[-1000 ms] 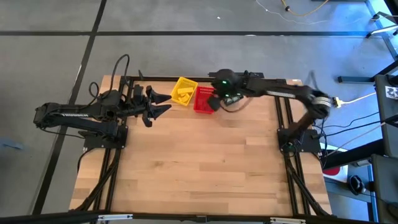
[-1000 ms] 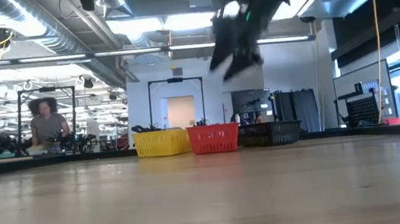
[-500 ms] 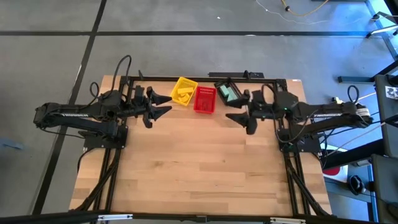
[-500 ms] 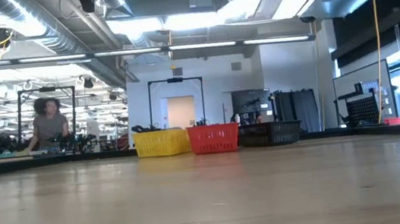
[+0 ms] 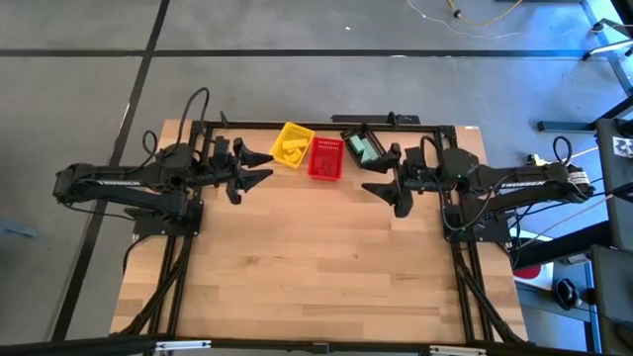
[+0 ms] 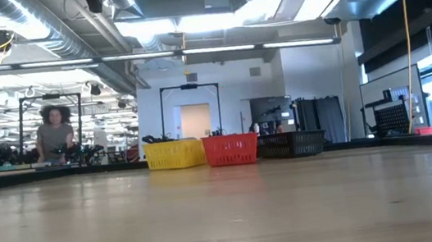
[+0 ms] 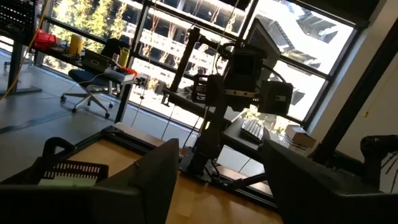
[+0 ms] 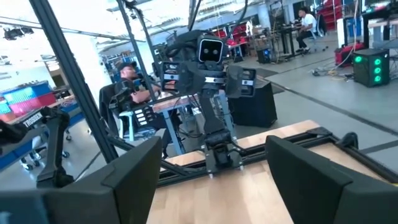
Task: Sort & place blocks by color
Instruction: Return to Home Position
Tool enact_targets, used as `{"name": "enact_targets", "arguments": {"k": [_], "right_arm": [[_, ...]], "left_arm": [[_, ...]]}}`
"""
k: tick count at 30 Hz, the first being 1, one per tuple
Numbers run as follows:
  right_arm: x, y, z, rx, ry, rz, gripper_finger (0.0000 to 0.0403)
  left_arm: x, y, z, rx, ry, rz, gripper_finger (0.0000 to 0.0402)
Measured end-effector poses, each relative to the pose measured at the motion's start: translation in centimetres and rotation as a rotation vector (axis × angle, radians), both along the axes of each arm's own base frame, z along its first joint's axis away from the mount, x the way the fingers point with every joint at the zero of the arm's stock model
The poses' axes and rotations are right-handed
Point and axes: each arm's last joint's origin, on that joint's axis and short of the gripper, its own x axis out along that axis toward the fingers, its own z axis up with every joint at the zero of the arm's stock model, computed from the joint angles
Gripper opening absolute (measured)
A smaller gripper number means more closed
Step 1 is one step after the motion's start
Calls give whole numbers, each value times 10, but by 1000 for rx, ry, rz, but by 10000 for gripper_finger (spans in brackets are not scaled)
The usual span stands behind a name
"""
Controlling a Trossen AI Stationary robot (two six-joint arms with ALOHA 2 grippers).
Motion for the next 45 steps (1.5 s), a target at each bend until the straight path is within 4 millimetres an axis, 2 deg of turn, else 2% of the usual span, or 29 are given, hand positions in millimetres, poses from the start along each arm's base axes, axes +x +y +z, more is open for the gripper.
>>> {"name": "enact_targets", "arguments": {"k": [5, 8, 11, 14, 15, 19, 29, 36, 40, 45], "right_arm": [[0, 0, 0, -12, -2, -1, 288], [0, 0, 0, -13, -2, -1, 288], [0, 0, 0, -12, -2, 1, 288], [0, 0, 0, -12, -2, 1, 288], [0, 0, 0, -10, -2, 1, 288], [0, 0, 0, 19, -2, 3, 288], [0, 0, 0, 71, -2, 7, 288], [0, 0, 0, 96, -2, 9, 288], [0, 0, 0, 93, 0, 9, 288], [0, 0, -1, 142, 3, 12, 288]], "left_arm": [[-7, -1, 5, 32, -31, 7, 194], [-10, -1, 6, 54, -32, 11, 161], [-17, -1, 7, 61, -19, 13, 104], [-25, -2, 7, 79, -5, 16, 26], [-28, -2, 7, 81, -3, 15, 14], [-41, -3, -10, 78, -13, 13, 4], [-75, -6, -89, 41, -145, -2, 0], [-83, -6, -130, -4, -203, 2, 0], [-81, -6, -138, -19, -135, 5, 0], [-77, -4, -155, -15, 53, 32, 0]]}}
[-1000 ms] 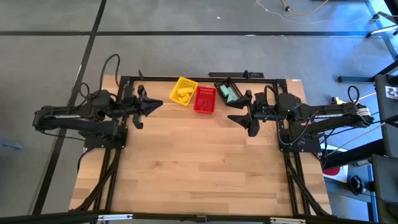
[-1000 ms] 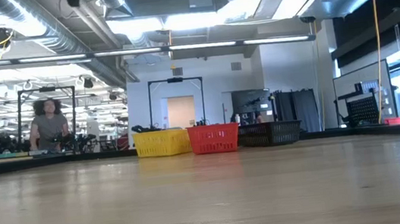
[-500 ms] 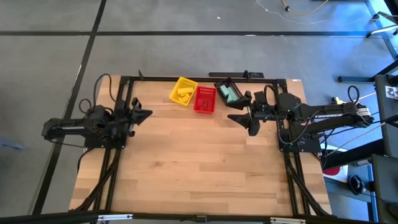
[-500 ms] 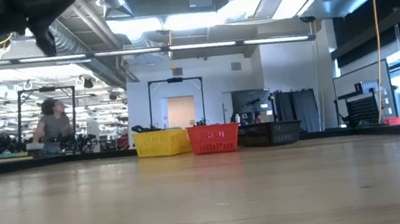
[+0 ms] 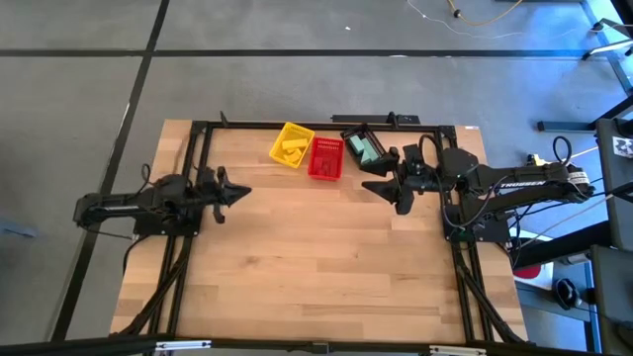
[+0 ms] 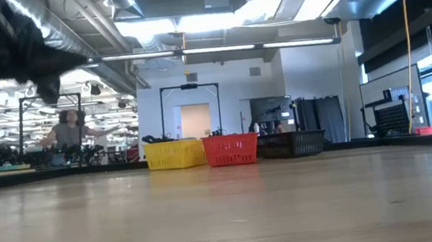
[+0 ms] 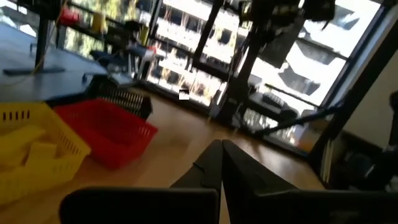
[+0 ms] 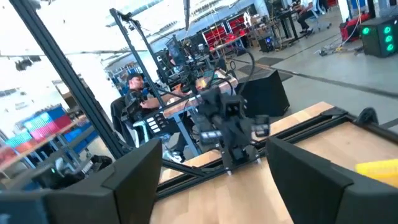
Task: Sort & place blocks by color
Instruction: Return to Home Position
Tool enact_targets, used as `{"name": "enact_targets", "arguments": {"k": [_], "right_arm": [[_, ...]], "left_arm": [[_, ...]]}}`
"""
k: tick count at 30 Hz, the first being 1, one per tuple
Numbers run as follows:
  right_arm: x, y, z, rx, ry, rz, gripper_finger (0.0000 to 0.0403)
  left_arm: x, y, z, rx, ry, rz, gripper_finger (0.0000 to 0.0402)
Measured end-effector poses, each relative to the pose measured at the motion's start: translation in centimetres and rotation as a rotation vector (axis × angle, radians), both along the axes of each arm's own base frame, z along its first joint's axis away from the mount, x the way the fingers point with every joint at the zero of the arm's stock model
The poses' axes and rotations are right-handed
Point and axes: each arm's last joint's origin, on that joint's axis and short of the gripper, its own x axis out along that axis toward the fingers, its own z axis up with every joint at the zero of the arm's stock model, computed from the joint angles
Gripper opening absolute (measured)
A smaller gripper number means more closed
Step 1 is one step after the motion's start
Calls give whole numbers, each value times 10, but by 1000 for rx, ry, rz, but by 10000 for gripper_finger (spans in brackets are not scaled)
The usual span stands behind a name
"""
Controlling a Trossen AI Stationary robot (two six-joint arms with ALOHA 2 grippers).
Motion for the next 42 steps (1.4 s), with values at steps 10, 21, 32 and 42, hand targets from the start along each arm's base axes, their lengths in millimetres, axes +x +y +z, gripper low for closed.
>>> {"name": "enact_targets", "arguments": {"k": [10, 21, 32, 42], "right_arm": [[-2, 4, 0, 45, 8, 136, 288], [-72, 9, -1, -177, 160, 370, 165], [-146, 6, -51, -119, -30, 284, 5], [-141, 5, -104, -87, -167, 250, 2]], "left_arm": [[2, 1, -12, -6, 125, -24, 1], [2, 1, -12, -4, 128, -23, 19], [2, 1, -12, -4, 128, -23, 21], [2, 1, -12, -4, 128, -23, 5]]}}
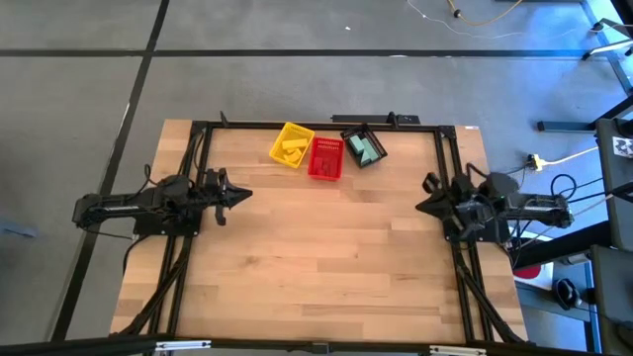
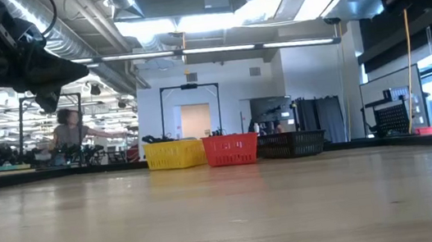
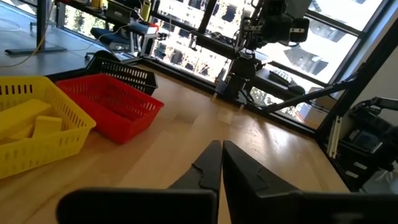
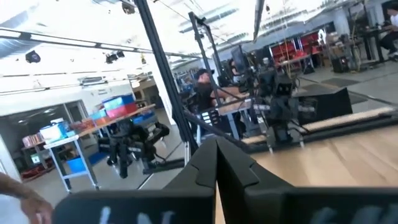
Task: Sort & place blocks by color
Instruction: Return to Home Position
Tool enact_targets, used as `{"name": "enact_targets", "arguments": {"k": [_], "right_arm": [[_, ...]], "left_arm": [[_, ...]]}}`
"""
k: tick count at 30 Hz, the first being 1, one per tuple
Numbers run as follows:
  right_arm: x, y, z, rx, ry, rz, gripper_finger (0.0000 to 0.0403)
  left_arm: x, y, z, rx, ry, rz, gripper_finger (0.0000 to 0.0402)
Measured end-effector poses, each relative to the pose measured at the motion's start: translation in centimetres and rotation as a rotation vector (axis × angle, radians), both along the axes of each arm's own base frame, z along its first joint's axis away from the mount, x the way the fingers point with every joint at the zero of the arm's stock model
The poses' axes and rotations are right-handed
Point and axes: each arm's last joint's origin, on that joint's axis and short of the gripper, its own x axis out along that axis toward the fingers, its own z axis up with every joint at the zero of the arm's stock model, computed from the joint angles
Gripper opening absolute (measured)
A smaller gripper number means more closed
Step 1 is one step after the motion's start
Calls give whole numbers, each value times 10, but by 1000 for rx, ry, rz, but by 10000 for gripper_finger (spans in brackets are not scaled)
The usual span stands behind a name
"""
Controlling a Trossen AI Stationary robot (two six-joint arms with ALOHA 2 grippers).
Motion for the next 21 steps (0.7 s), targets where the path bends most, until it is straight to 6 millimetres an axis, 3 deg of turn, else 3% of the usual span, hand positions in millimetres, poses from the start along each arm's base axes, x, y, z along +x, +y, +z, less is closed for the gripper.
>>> {"name": "enact_targets", "arguments": {"k": [8, 14, 21], "right_arm": [[14, 0, -43, 27, -62, 8, 1], [16, 0, -48, -83, -45, -28, 1], [19, -3, -68, -141, 162, -124, 1]], "left_arm": [[0, 0, 0, 0, -2, 4, 1], [0, 0, 0, 0, -2, 4, 13], [0, 0, 0, 0, -3, 4, 23]]}}
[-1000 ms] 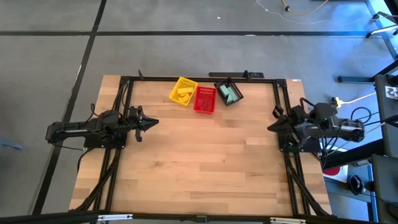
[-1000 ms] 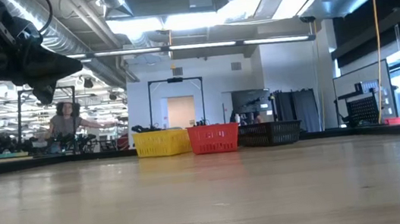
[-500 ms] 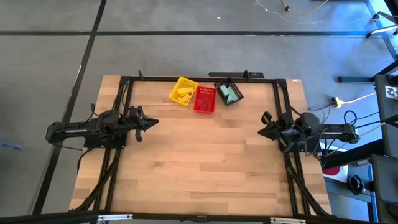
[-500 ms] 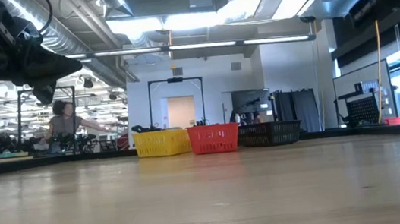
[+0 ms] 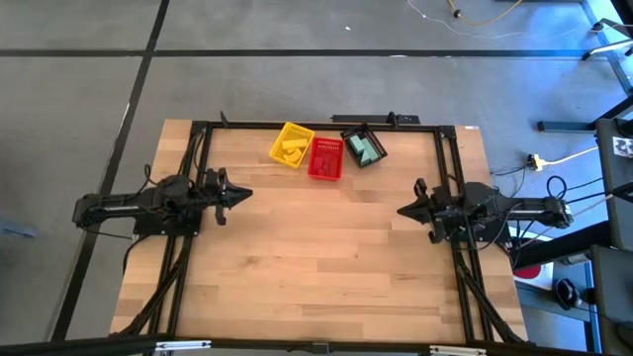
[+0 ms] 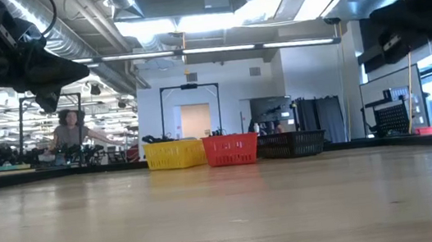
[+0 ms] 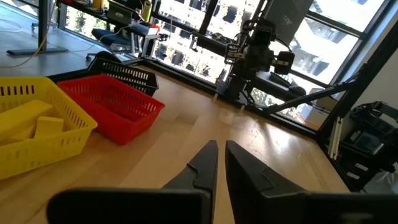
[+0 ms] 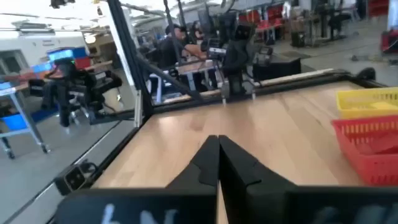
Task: Sort & place blocks by color
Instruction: Return to Home Position
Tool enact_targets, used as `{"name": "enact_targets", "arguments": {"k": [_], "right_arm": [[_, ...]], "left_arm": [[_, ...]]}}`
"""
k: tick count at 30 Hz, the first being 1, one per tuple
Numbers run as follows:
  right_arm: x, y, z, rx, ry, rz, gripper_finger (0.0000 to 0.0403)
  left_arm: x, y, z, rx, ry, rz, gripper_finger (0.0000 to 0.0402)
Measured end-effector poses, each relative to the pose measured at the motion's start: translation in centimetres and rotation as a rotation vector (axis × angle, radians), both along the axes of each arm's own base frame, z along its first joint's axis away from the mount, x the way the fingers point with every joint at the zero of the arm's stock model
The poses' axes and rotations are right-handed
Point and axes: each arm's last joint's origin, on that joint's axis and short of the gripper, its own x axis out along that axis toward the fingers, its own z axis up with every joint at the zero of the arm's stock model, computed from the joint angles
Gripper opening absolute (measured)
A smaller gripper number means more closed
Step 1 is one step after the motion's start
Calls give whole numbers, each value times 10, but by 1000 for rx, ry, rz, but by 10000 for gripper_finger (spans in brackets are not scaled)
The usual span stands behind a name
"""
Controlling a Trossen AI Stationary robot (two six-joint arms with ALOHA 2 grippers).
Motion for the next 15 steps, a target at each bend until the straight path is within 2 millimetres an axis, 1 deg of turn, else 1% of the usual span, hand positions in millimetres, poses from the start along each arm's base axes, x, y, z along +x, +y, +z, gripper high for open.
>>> {"name": "enact_targets", "arguments": {"k": [6, 15], "right_arm": [[1, 0, -2, -7, 32, -3, 1], [1, 0, -2, -3, 31, -1, 20]], "left_arm": [[0, 0, 0, 0, 0, 0, 19], [0, 0, 0, 0, -1, 0, 5]]}}
